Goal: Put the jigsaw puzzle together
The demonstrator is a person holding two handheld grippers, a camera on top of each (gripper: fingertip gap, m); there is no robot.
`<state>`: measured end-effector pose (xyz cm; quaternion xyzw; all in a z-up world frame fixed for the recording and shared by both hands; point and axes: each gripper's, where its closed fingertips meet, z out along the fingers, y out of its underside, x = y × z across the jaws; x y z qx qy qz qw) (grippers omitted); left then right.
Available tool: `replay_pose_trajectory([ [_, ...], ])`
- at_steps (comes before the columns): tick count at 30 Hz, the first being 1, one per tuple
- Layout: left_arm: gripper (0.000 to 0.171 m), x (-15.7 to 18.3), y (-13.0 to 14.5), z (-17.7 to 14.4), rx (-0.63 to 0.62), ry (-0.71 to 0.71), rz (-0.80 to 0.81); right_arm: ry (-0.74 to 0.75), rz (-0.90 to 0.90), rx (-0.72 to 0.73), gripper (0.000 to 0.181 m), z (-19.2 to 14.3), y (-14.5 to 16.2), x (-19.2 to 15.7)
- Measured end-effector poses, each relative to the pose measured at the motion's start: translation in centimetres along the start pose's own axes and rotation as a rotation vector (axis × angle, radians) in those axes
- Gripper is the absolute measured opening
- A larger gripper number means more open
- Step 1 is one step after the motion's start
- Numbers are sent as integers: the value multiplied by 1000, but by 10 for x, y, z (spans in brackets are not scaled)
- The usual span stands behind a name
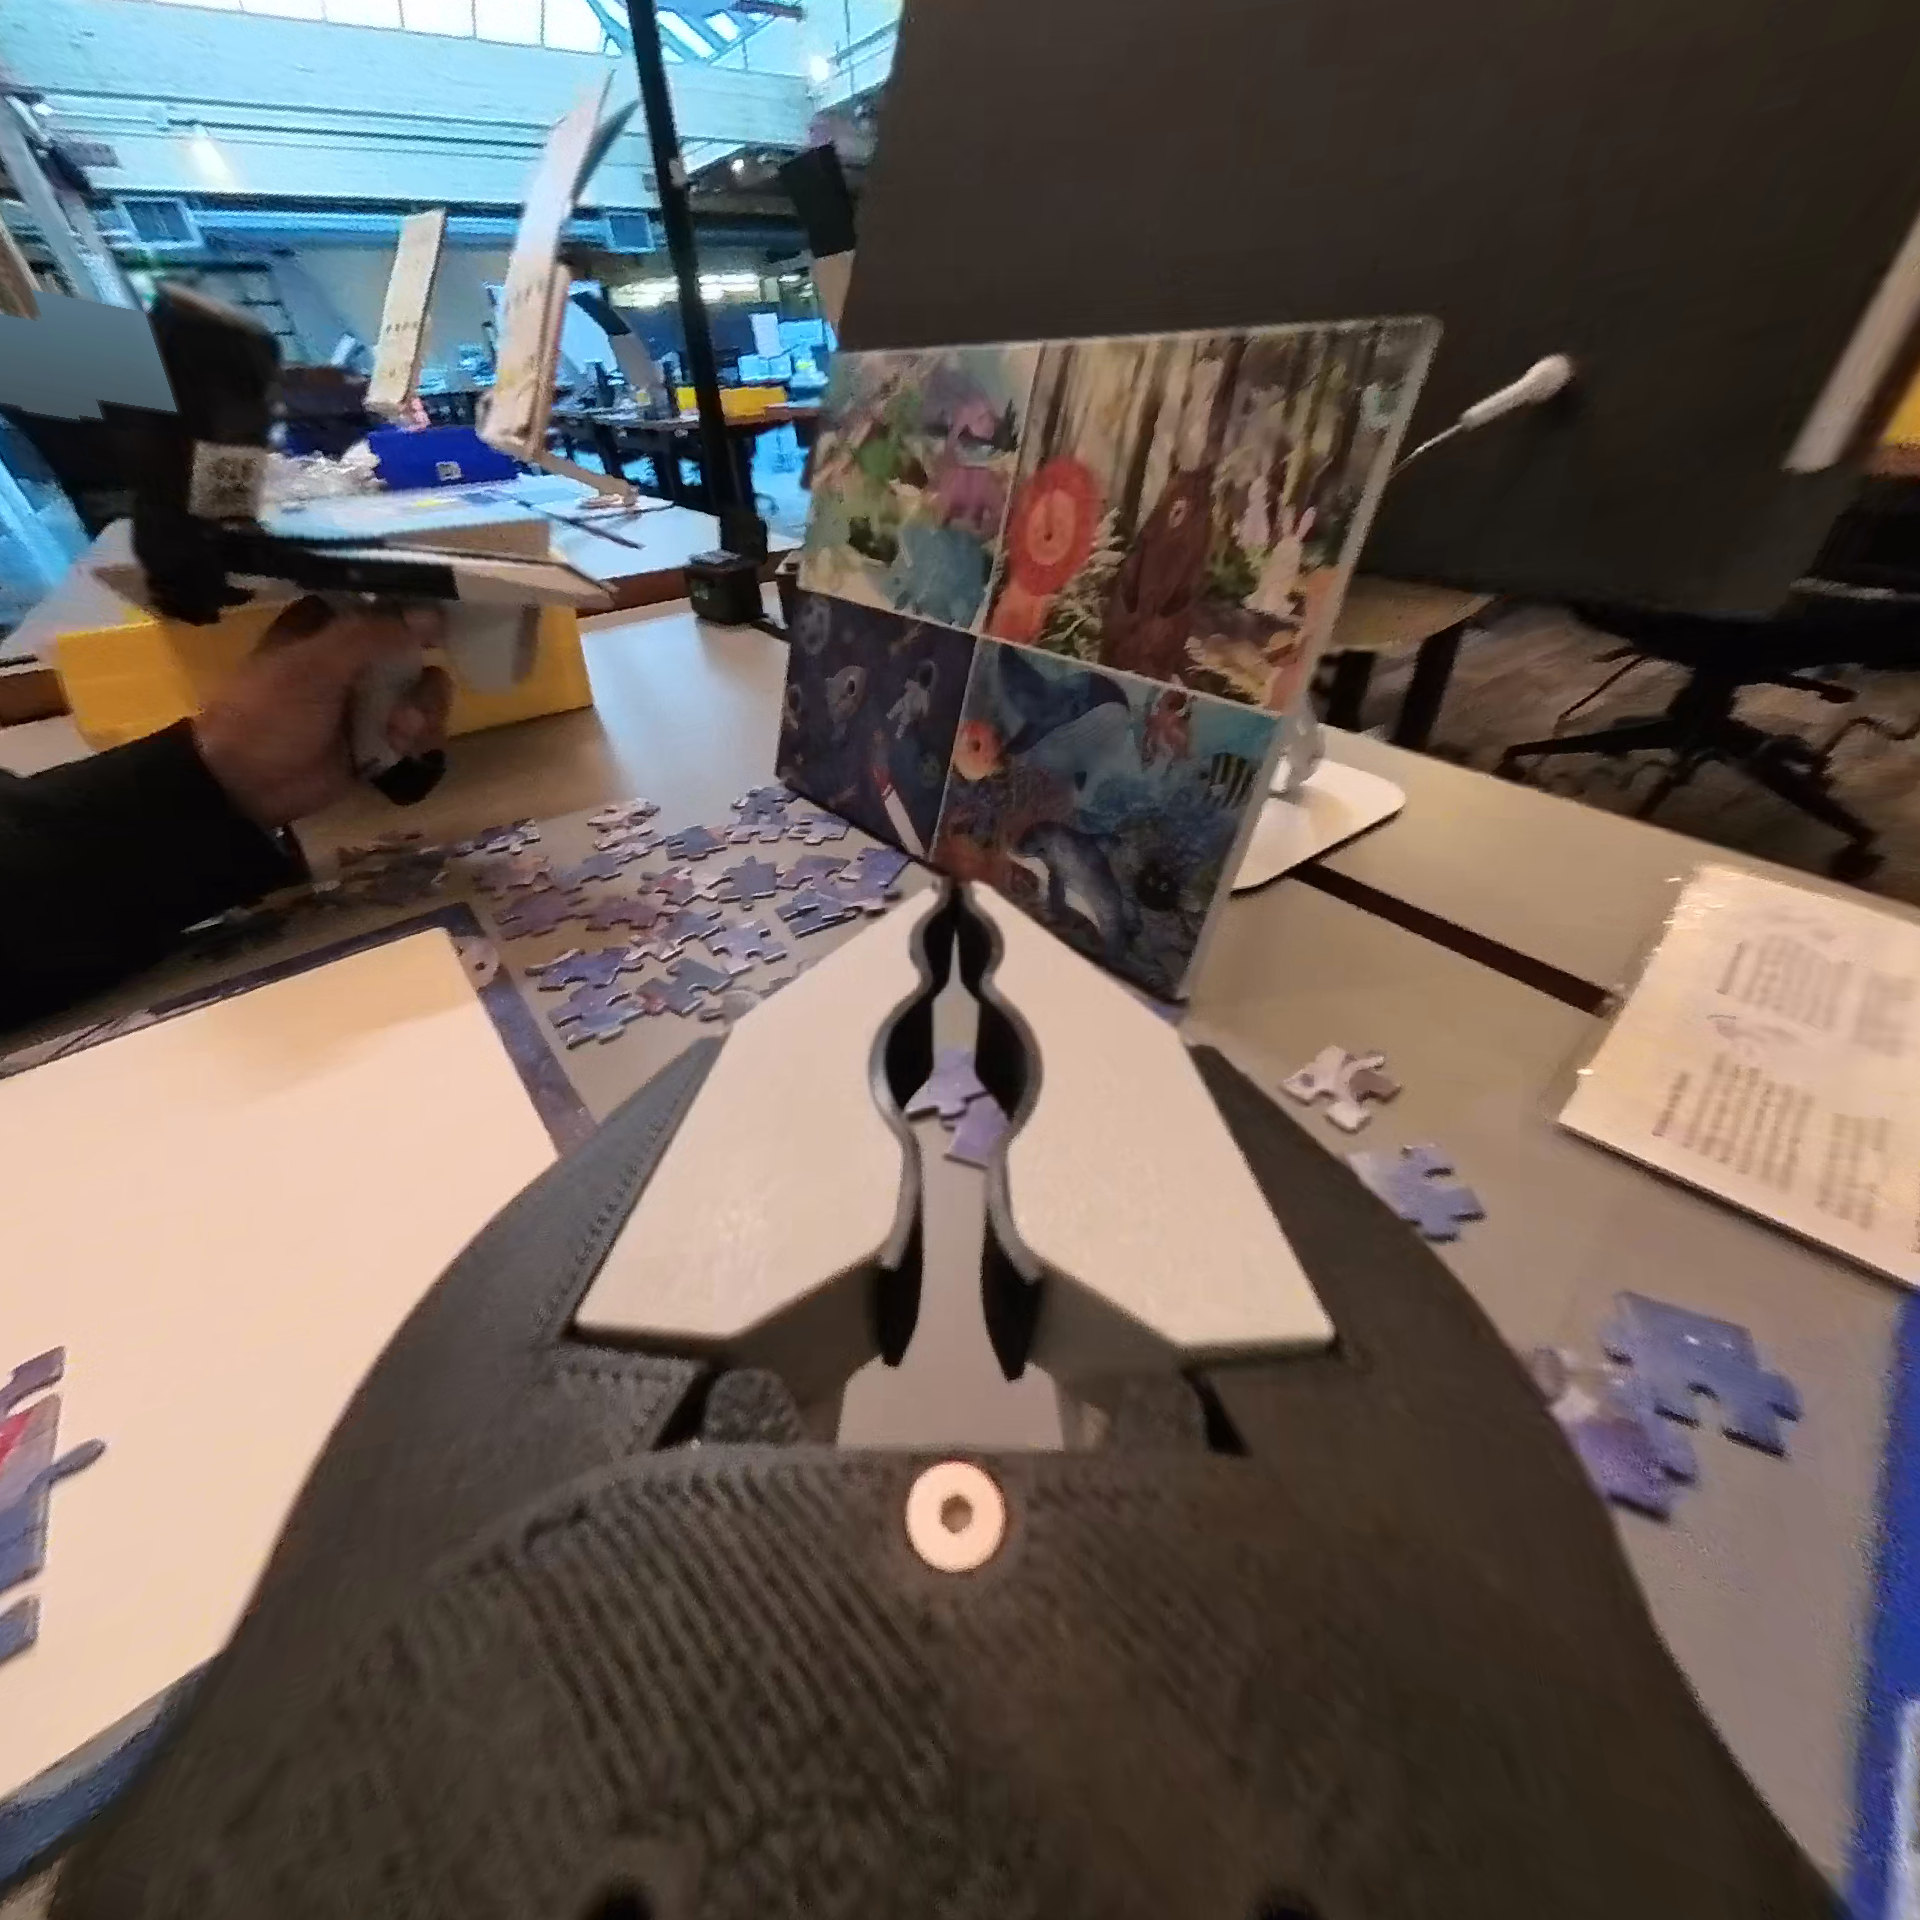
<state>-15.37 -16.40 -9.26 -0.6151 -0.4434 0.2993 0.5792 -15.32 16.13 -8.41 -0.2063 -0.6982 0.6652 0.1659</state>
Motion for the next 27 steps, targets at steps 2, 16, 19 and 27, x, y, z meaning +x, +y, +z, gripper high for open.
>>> replay_pose_trajectory([
  [2, 2, 1, -2, -1, 5, -3, 12, 85, -17, 52, 0, -14, -15, 15],
  [16, 2, 5, 3, 3, -2, 13, 22, 219, -48, 237, 0, -57, -65, 29],
  [19, 2, 6, 2, 3, 2, 7, 39, 227, -46, 240, 0, -58, -65, 31],
  [27, 1, -23, -35, -36, 33, -206, 242, 189, -38, 236, 0, -52, -65, 22],
])
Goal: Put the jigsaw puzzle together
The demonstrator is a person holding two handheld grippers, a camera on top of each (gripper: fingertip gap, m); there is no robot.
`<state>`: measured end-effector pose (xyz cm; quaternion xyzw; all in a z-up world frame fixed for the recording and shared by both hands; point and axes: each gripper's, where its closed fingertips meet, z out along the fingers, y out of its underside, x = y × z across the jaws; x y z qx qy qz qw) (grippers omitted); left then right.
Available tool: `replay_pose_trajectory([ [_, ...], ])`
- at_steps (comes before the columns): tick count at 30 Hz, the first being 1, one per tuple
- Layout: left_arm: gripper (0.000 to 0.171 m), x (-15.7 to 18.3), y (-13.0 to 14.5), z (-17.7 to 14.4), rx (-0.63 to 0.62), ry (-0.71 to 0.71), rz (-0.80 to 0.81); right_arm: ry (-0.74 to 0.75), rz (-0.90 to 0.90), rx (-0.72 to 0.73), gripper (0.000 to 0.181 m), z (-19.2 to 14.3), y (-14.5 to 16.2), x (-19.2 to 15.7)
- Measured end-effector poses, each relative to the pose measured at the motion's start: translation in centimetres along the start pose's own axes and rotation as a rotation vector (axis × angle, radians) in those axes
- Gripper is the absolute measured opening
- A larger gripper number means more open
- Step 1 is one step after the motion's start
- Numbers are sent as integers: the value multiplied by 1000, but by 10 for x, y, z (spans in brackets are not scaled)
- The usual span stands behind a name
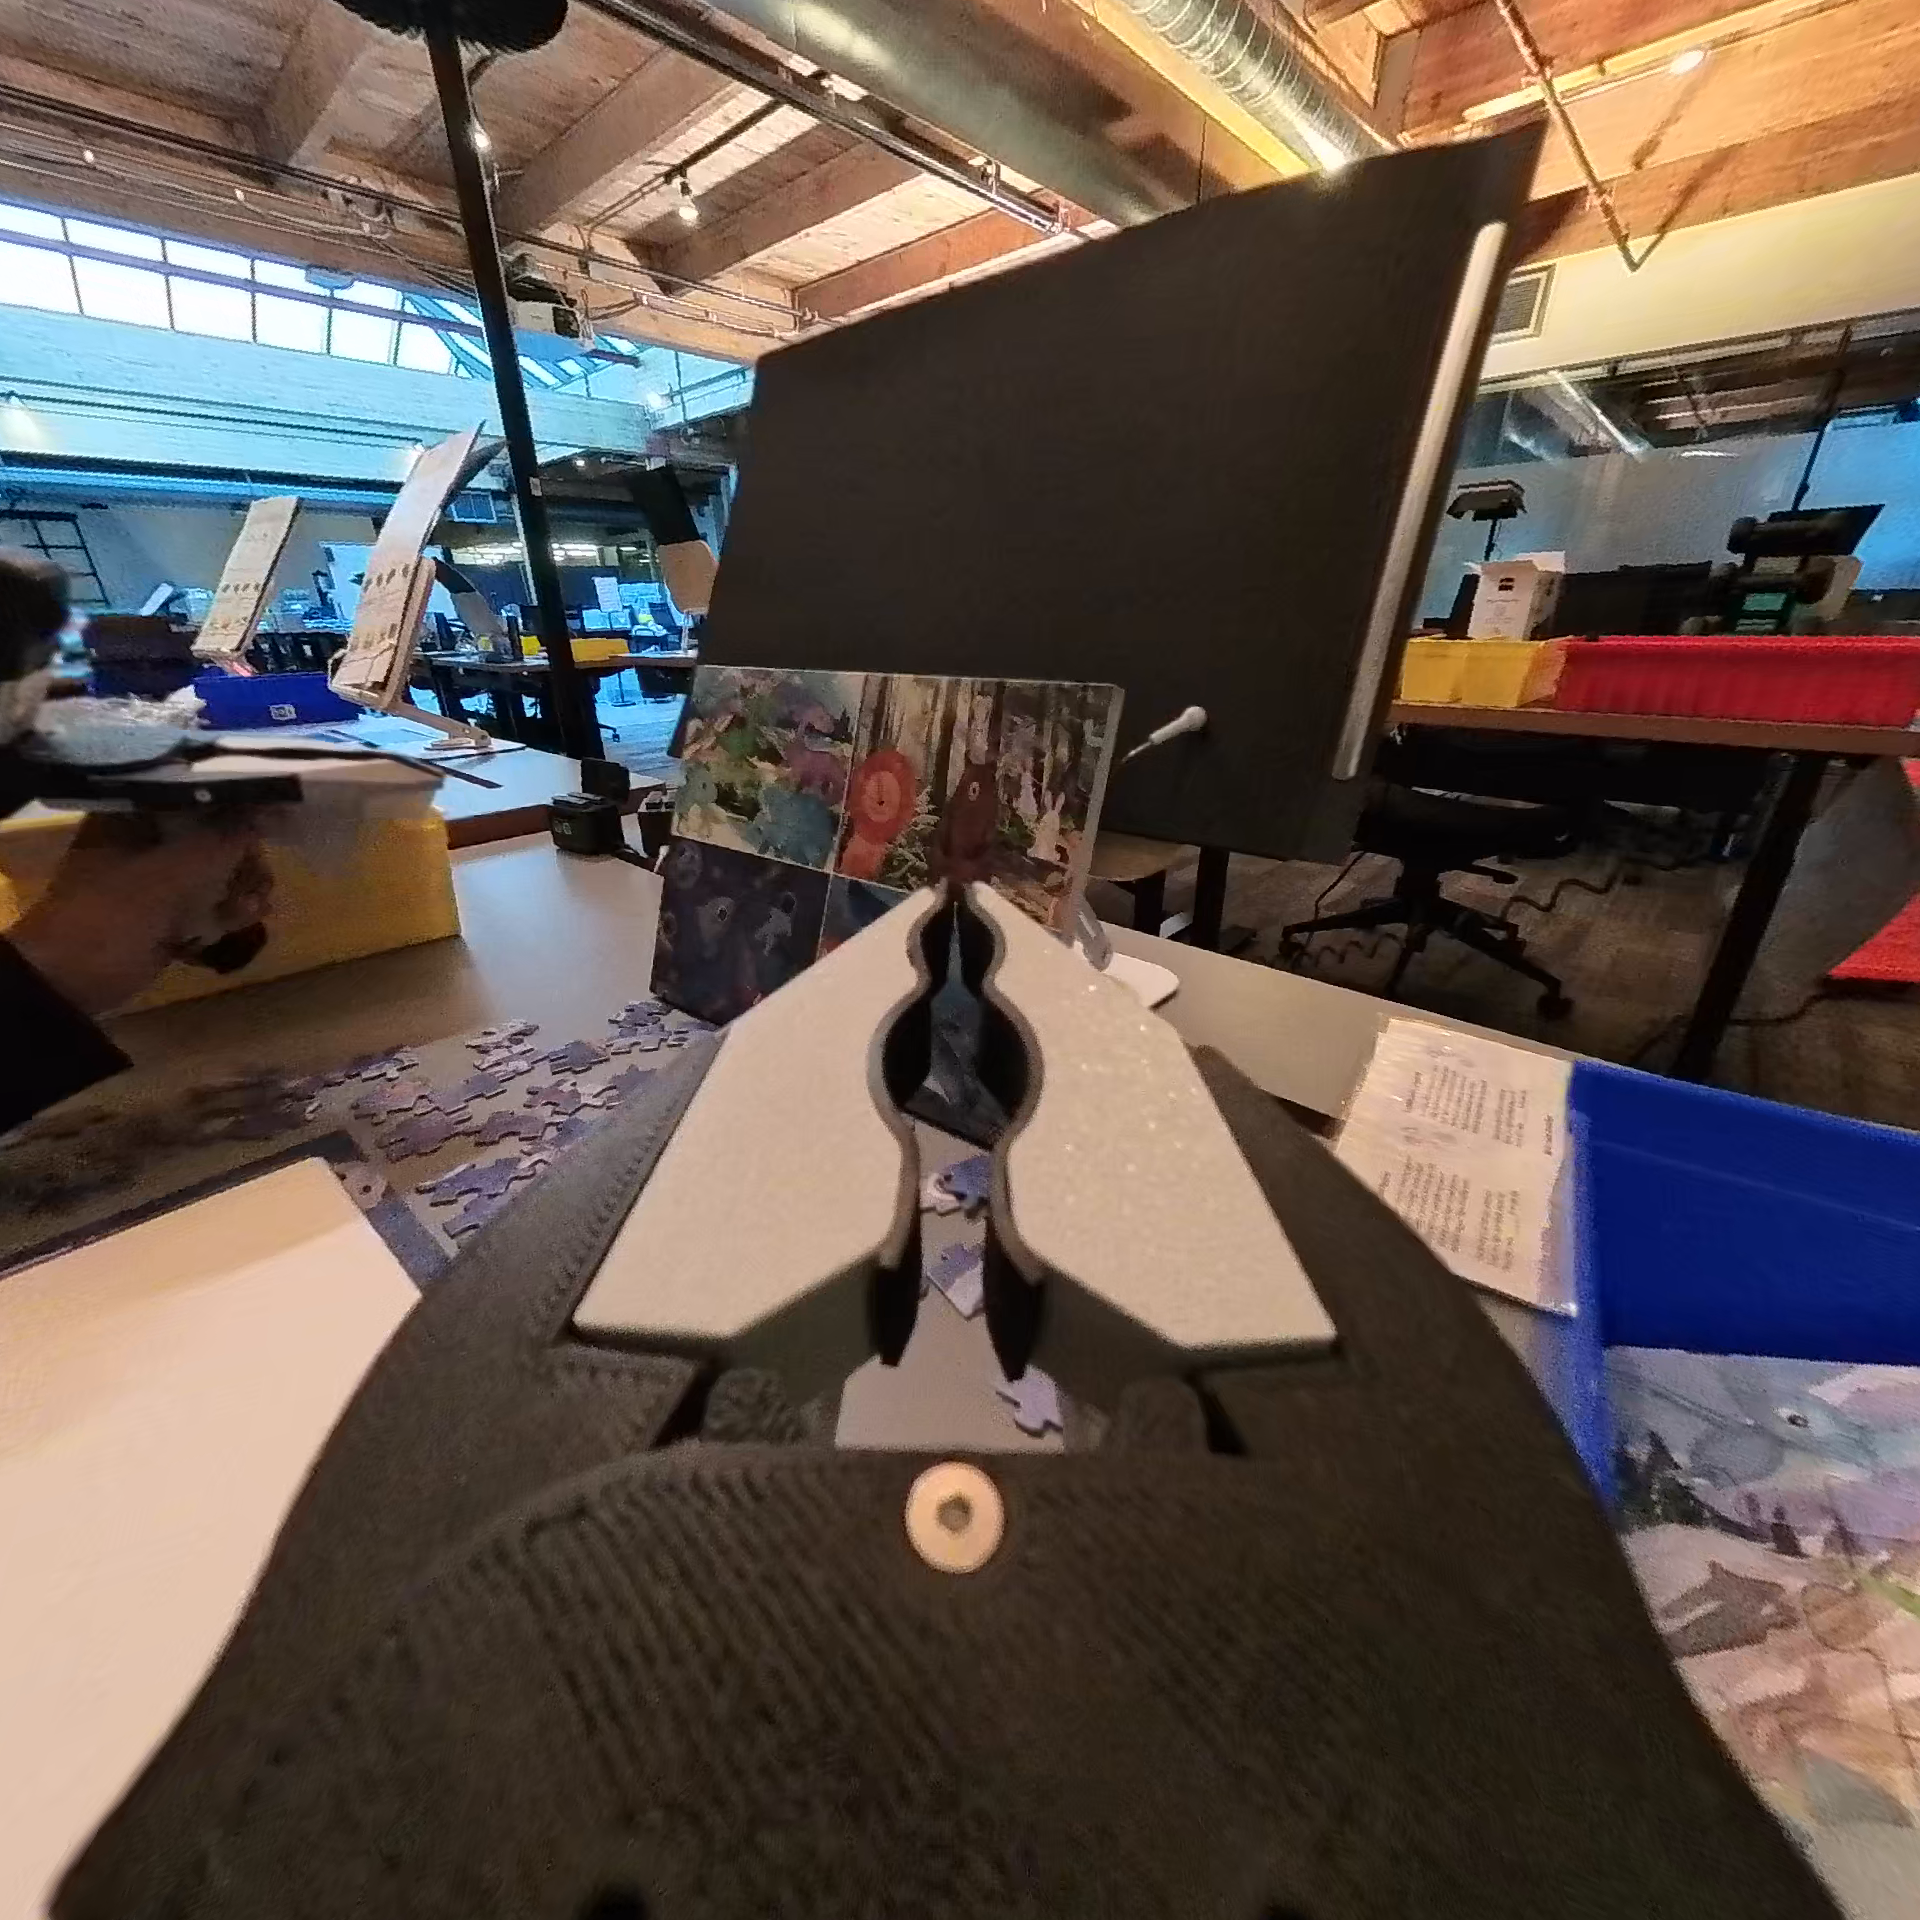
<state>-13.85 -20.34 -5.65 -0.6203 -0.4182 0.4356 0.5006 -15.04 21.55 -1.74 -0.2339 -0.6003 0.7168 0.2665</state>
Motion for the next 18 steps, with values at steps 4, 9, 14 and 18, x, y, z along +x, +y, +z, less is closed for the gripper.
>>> replay_pose_trajectory([
  [4, 0, -2, -12, -9, 60, 5, -46, 24, -57, -24, 0, 1, 5, 0],
  [9, 0, -3, -4, -4, 29, 4, -41, 23, -55, -59, 0, 5, 17, 2],
  [14, 0, -9, -10, -10, 67, -12, -63, 14, -45, -66, 0, 7, 19, 1],
  [18, 0, -15, -23, -22, 149, -32, -67, 4, -42, -71, 0, 8, 21, -1],
])
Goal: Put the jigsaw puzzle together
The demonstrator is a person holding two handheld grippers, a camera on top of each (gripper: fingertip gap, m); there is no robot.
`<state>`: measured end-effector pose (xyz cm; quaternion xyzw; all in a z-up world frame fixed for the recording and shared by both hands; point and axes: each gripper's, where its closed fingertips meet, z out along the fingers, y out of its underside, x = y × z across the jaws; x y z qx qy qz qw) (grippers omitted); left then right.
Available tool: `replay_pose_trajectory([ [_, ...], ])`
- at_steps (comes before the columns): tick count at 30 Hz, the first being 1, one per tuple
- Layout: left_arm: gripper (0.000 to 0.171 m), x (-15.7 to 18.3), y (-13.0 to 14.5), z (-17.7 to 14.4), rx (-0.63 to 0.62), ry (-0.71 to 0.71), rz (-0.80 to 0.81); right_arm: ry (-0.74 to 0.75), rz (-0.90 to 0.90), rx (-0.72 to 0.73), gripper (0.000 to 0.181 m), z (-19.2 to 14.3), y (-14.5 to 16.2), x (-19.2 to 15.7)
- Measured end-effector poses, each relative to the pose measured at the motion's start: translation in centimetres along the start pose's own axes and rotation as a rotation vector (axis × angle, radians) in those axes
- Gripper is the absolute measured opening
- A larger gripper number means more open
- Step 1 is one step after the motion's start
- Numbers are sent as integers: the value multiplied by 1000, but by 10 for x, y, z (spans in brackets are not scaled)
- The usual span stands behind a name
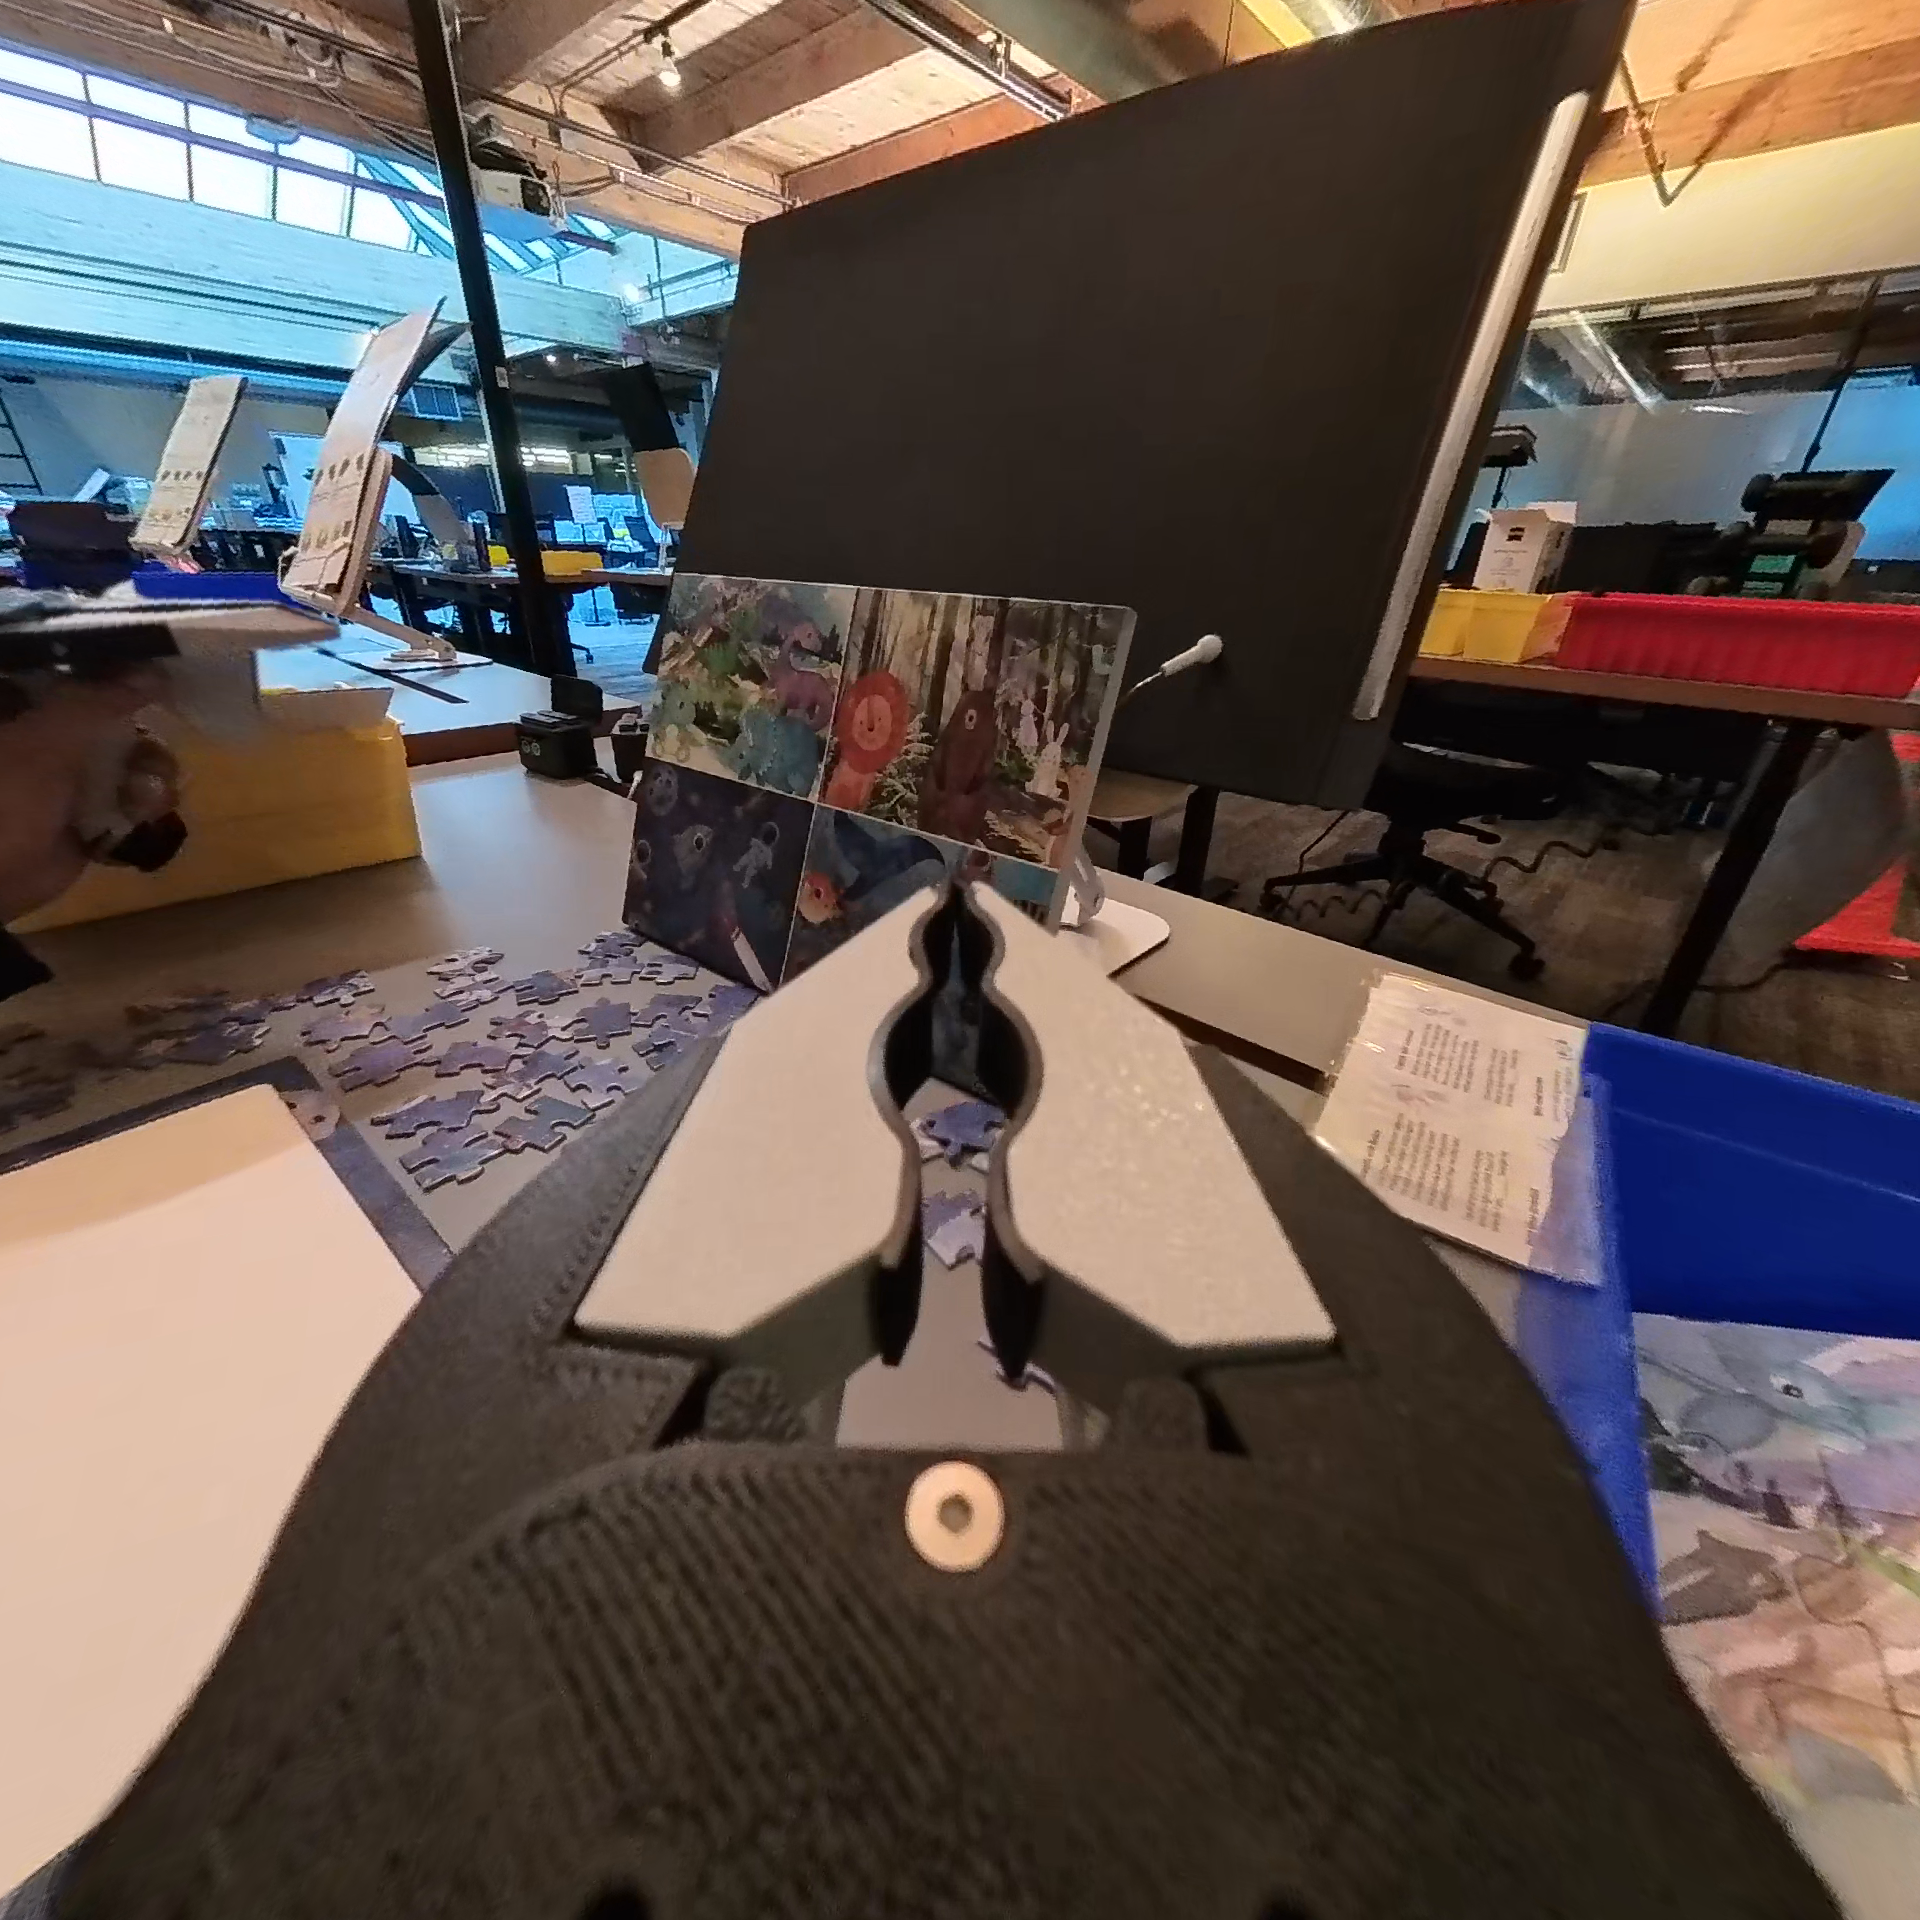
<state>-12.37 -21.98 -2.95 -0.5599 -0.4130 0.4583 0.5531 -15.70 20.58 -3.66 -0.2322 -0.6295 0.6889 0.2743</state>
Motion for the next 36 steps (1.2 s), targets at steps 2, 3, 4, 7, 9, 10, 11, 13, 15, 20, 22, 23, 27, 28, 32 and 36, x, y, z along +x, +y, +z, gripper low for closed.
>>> replay_pose_trajectory([
  [2, 0, -1, -4, -3, 18, -1, -2, -1, -3, -9, 0, 1, 3, 0],
  [3, 0, -1, -5, -4, 20, -1, -3, -2, -3, -13, 0, 2, 4, 0],
  [4, 0, -1, -5, -4, 20, -1, -2, -4, -2, -16, 0, 2, 5, -1],
  [7, 0, -1, -4, -3, 13, -1, 3, -6, -1, -20, 0, 3, 7, -1],
  [9, 0, 0, -1, -1, -4, 10, -1, -8, 0, -21, 0, 3, 7, -1],
  [10, 0, 2, 1, 0, -22, 24, -9, -8, 0, -22, 0, 3, 7, -1],
  [11, 0, 4, 6, 3, -59, 50, -25, -8, 0, -23, 0, 3, 8, -1],
  [13, 0, 16, 12, 5, -139, 138, -61, -6, -1, -28, 0, 4, 9, 0],
  [15, 0, 31, 8, 1, -173, 234, -77, -8, 7, -28, 0, 4, 11, 1],
  [20, 5, 72, 20, -22, -367, 537, -169, -23, 24, -40, 0, 8, 18, -2],
  [22, 2, 68, 24, -20, -363, 521, -159, -27, 18, -62, 0, 11, 24, -4],
  [23, 3, 66, 27, -19, -372, 502, -153, -31, 13, -74, 0, 12, 27, -6],
  [27, 3, 67, 27, -20, -369, 500, -122, -41, -18, -116, 0, 17, 37, -11],
  [28, 3, 66, 28, -18, -367, 489, -117, -44, -22, -124, 0, 18, 39, -12],
  [32, 3, 66, 37, -12, -393, 463, -101, -60, -17, -136, 0, 20, 43, -15],
  [36, 3, 68, 49, -3, -424, 430, -76, -68, -19, -142, 0, 21, 44, -18],
])
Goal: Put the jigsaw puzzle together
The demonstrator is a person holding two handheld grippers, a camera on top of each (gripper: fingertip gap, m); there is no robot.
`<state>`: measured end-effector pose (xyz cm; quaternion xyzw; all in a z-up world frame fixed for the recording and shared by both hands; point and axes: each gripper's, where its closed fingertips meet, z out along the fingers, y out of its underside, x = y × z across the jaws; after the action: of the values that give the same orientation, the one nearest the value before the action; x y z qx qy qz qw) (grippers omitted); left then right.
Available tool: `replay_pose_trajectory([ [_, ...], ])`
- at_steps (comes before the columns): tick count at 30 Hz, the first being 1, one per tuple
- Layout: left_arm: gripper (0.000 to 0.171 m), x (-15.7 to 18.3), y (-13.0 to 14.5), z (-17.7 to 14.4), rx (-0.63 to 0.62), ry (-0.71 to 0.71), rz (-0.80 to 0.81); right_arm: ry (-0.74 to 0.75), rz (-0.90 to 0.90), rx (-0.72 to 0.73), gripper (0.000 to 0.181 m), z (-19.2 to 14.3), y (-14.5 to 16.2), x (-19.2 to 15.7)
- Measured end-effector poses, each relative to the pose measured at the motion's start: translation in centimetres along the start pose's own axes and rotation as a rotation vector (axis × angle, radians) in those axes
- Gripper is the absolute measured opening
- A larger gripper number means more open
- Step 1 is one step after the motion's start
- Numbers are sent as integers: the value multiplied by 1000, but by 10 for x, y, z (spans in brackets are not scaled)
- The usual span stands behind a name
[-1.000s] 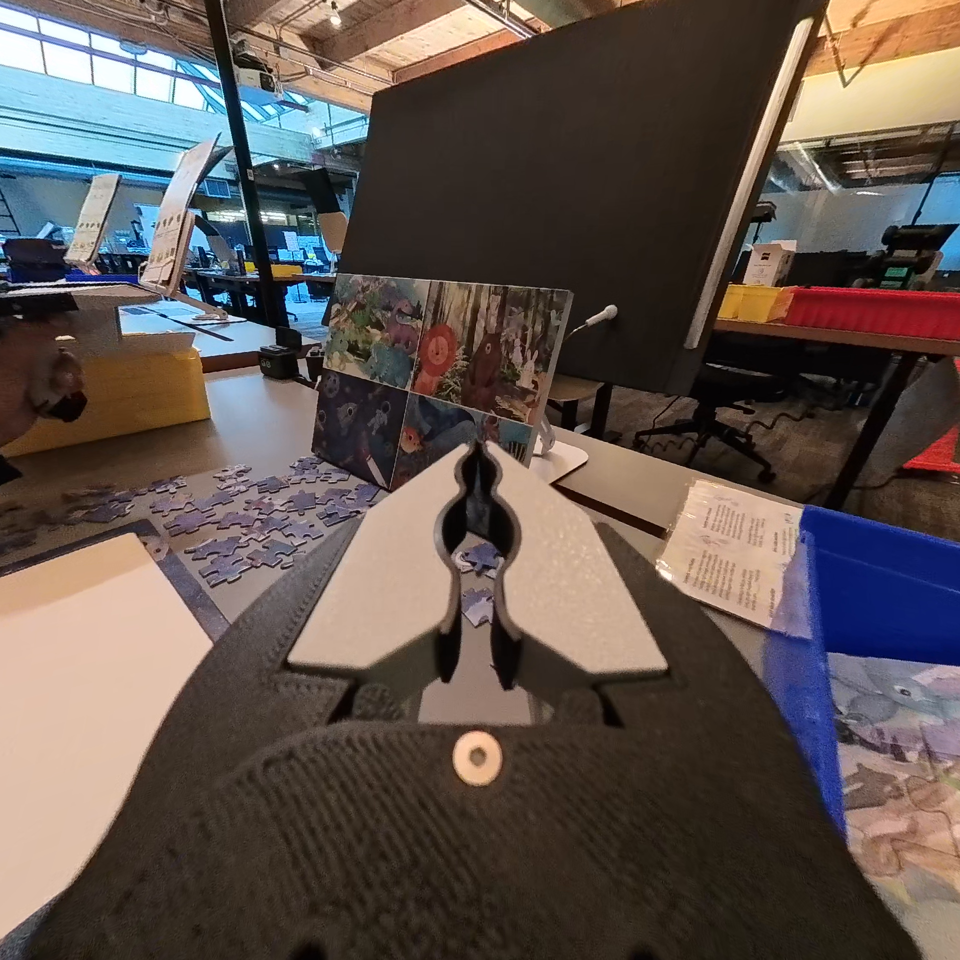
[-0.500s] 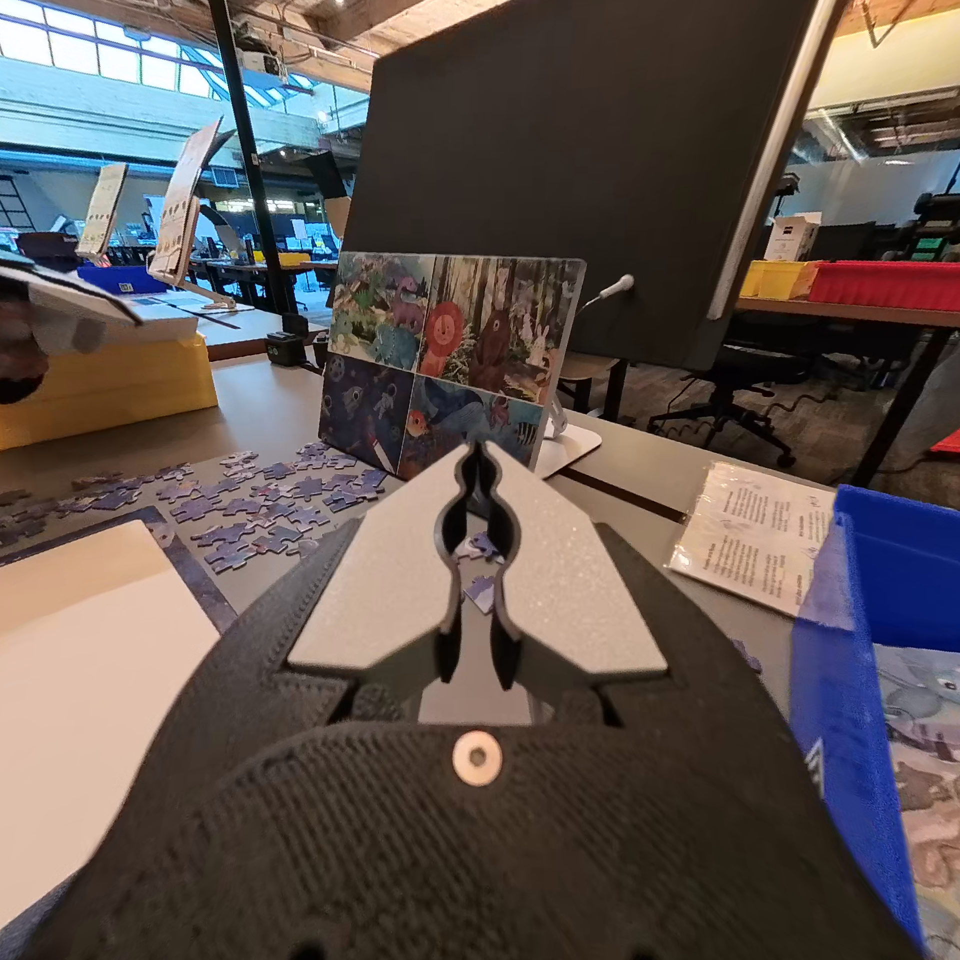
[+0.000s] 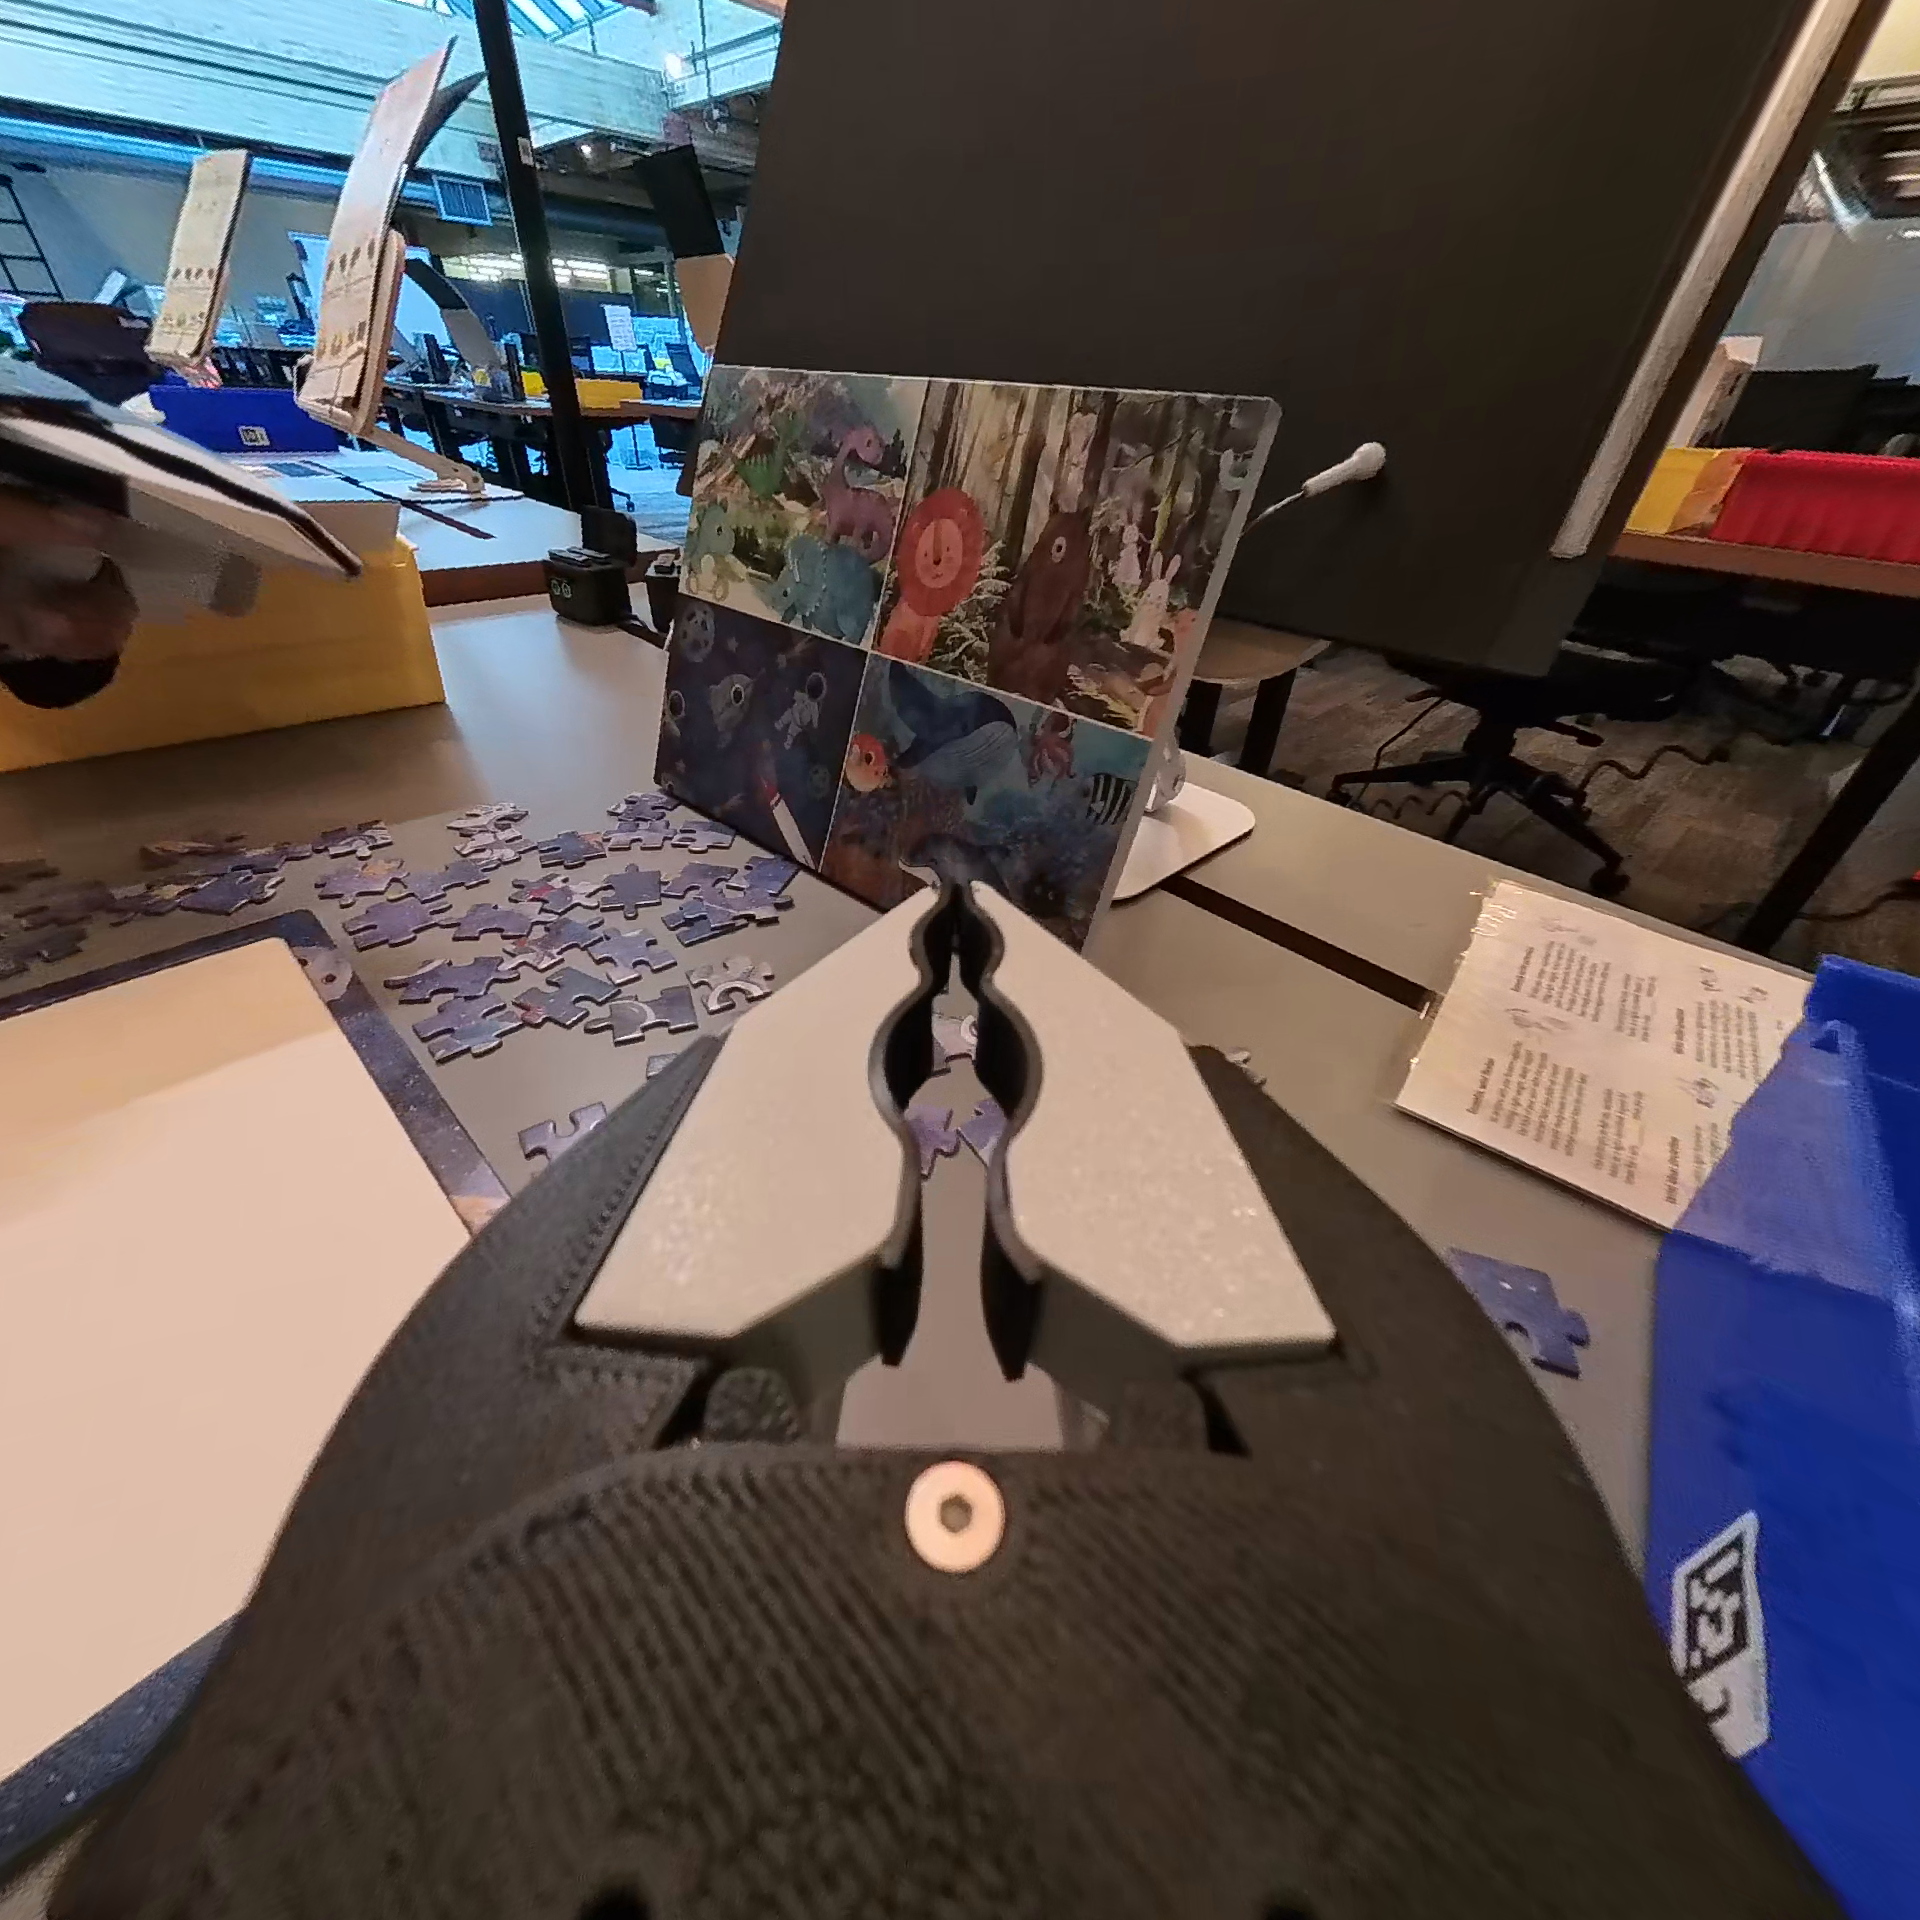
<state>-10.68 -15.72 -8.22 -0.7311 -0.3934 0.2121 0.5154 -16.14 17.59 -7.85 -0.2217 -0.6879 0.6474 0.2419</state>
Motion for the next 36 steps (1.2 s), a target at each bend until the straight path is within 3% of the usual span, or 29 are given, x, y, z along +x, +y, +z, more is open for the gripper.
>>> replay_pose_trajectory([
  [7, 0, -12, 22, 14, -114, -75, 13, -2, -7, -1, 0, 0, -1, -1],
  [36, 3, -30, 42, 23, -221, -203, 74, -2, -50, -23, 0, 2, 0, -6],
])
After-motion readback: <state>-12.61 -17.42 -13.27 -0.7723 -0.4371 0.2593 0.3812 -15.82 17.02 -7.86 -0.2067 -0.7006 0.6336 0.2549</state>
